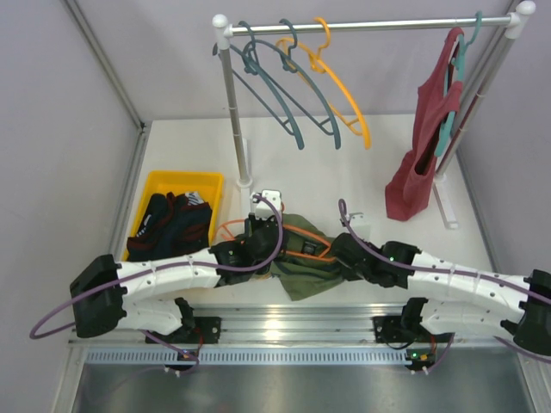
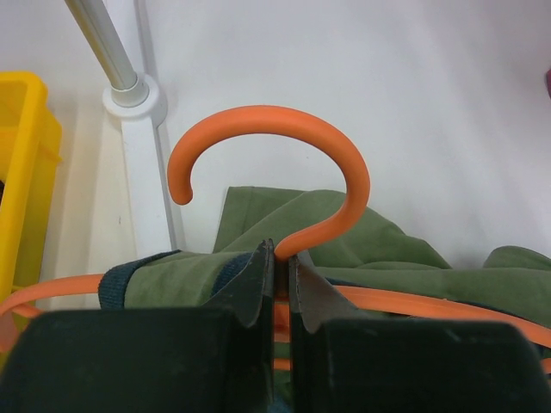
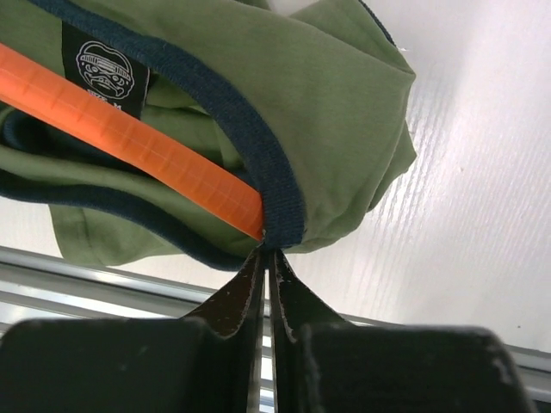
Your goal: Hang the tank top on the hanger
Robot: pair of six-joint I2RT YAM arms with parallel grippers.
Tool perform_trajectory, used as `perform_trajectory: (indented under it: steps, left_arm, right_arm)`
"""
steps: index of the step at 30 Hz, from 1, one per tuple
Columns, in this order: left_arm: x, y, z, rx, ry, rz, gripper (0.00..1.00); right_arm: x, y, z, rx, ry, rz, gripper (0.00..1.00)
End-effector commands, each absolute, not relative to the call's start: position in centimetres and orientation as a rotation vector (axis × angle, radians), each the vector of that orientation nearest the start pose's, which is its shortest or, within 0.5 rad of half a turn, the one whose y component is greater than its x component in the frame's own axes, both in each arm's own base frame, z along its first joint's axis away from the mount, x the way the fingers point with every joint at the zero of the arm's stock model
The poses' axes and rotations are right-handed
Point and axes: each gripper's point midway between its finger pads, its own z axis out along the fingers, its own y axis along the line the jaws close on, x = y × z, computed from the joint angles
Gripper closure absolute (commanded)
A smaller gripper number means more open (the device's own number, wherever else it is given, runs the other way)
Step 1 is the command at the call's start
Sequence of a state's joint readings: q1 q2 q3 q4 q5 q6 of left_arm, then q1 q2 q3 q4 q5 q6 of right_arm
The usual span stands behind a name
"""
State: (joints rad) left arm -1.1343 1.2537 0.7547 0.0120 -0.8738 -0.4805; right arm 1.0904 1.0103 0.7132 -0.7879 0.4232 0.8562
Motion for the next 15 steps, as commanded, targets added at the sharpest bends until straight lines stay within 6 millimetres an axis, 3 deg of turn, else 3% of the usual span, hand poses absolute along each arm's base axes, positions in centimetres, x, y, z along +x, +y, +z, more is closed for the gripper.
perform_trajectory:
  steps: [1, 7, 15]
  left_arm:
    - [26.1, -25.3, 19.6, 0.041, 1.799, -0.207, 1.0]
    - [26.2, -25.3, 20.0, 0.042, 1.768, -0.207, 1.0]
    - [26.2, -25.6, 19.9, 0.04, 1.758, -0.21, 1.0]
  right_arm:
    - [15.5, 19.3, 11.4, -0.165, 2.442, 0.259, 1.0]
    - [16.5, 20.9, 13.9, -0.177, 2.409, 0.343, 1.0]
    - [17.3, 22.0, 15.6, -0.197, 2.387, 0.404, 1.0]
